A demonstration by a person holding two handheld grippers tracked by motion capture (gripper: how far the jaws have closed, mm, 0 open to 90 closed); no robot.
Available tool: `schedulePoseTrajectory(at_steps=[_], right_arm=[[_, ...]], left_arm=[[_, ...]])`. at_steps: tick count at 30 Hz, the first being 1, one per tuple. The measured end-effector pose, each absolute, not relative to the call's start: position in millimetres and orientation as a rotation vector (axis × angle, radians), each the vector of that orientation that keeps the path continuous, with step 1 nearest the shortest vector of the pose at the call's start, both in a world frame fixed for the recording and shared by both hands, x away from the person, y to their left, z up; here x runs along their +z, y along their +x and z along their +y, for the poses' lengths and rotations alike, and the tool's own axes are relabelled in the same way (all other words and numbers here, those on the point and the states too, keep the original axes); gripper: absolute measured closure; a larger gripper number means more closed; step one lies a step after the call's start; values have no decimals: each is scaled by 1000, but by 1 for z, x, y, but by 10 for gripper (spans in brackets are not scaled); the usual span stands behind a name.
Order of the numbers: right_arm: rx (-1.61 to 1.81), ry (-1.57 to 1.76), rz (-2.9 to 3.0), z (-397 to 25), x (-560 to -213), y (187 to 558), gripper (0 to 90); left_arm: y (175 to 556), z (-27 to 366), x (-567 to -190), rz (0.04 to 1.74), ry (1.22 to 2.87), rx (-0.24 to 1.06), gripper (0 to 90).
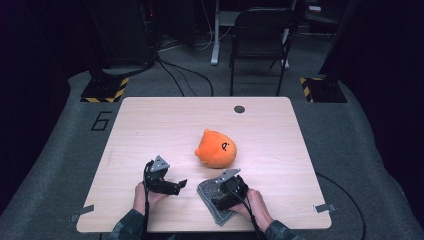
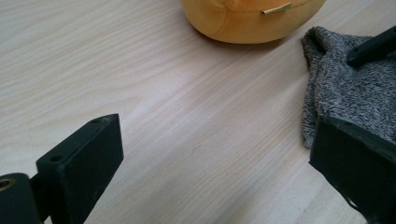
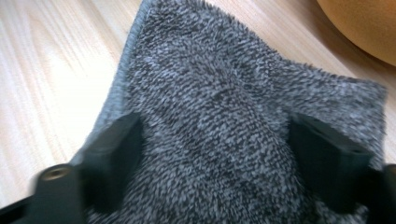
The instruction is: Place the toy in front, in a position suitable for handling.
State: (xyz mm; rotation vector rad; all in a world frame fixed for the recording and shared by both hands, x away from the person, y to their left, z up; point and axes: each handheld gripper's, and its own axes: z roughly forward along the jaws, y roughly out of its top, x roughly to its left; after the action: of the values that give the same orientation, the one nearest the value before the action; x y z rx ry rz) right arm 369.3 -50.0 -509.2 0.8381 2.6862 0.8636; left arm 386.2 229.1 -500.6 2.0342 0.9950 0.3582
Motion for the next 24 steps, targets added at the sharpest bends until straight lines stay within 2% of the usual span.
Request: schedulePoseTrajectory(at_steps=[2,3,4,5,6,7,10,15,24], right_arm=[[879,860,2672,-52,-508,368,332],[879,860,2672,-52,-508,368,332],[892,839,2667,-55,-507,367,464],[892,839,2667,-55,-507,367,464],[901,843,2665,-57,-506,367,572],[901,843,2665,-57,-506,367,572],[922,835,2683,-60,-506,368,711],[932,822,2686,-64,-500,367,747],[958,867,2641,-88,-483,358,746]], left_arm=[[386,229,-501,997,2036,355,40],[386,229,-502,999,2034,351,40],[387,229,-502,996,2040,351,52],[387,228,-502,998,2039,348,52],[387,228,-502,997,2039,348,58],[387,228,-502,992,2040,348,58],[387,228,-503,988,2038,349,75],[388,228,-503,977,2034,357,78],[388,230,-502,966,2007,359,69]])
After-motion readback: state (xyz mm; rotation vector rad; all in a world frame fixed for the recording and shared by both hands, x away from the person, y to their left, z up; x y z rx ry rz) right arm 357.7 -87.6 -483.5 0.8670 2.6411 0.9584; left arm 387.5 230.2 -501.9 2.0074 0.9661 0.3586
